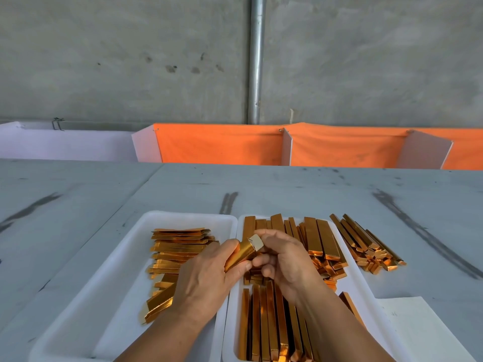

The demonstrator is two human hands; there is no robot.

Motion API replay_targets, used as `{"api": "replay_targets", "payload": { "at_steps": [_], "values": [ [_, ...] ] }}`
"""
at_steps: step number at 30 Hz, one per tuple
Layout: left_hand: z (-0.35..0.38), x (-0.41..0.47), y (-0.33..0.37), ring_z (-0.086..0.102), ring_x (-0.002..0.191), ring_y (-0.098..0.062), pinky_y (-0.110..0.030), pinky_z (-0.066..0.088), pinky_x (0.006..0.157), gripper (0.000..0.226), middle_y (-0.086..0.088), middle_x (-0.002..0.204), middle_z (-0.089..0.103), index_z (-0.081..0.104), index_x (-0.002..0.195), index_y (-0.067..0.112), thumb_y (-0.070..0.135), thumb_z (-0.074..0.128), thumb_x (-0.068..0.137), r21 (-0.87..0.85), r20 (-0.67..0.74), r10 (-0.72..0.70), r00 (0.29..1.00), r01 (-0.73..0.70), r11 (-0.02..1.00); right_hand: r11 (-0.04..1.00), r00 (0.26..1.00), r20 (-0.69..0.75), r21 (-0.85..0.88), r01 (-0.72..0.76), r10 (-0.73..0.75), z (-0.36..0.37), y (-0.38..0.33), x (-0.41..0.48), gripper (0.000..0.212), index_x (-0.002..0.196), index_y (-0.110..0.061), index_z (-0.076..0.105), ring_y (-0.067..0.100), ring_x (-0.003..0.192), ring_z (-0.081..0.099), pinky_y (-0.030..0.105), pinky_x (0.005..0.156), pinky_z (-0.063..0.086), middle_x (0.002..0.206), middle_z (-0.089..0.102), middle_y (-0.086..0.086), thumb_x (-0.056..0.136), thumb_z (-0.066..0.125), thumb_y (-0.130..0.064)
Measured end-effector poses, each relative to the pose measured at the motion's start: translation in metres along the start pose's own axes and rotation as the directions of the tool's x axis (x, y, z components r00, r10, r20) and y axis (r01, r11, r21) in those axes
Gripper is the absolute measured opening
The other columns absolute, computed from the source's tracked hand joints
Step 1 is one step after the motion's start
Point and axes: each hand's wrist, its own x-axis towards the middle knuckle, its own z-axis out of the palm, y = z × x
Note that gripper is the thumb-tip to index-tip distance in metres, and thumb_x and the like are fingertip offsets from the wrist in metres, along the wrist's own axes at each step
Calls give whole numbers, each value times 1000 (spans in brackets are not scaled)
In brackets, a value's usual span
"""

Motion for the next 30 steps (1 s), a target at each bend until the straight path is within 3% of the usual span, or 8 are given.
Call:
{"api": "replay_targets", "payload": {
  "at_steps": [5, 14, 30],
  "values": [
    [1, 0, -1, 51, 77, -5, -11, 27, 56, 56, 15, 92, 49, 45, 120, 37, 71, 22, 82, -7, -4, 7, 1000, -7, 1000, 998, 998, 52, 63, -23, 20, -1, 0, 3, 18, 108, -1, 67, 13, 50, 59, 19, 40, 47, 72, 68, 12, 97, 59, -12],
    [3, 0, -1, 51, 78, -5, -11, 30, 58, 49, 15, 92, 48, 44, 120, 38, 69, 30, 86, -4, -3, 5, 1000, -5, 1000, 1000, 999, 41, -10, 2, -2, 1, 2, 4, 8, 97, -5, 69, 13, 48, 53, 19, 40, 44, 65, 63, 10, 90, 67, -8],
    [1, 0, 0, 54, 83, -5, -10, 37, 66, 50, 15, 99, 51, 43, 126, 38, 69, 35, 87, -9, -2, 21, 1000, -21, 1000, 994, 997, 21, -79, 80, -78, 0, 3, 4, 5, 90, -5, 66, 14, 45, 51, 22, 45, 45, 59, 61, 10, 92, 63, -2]
  ]
}}
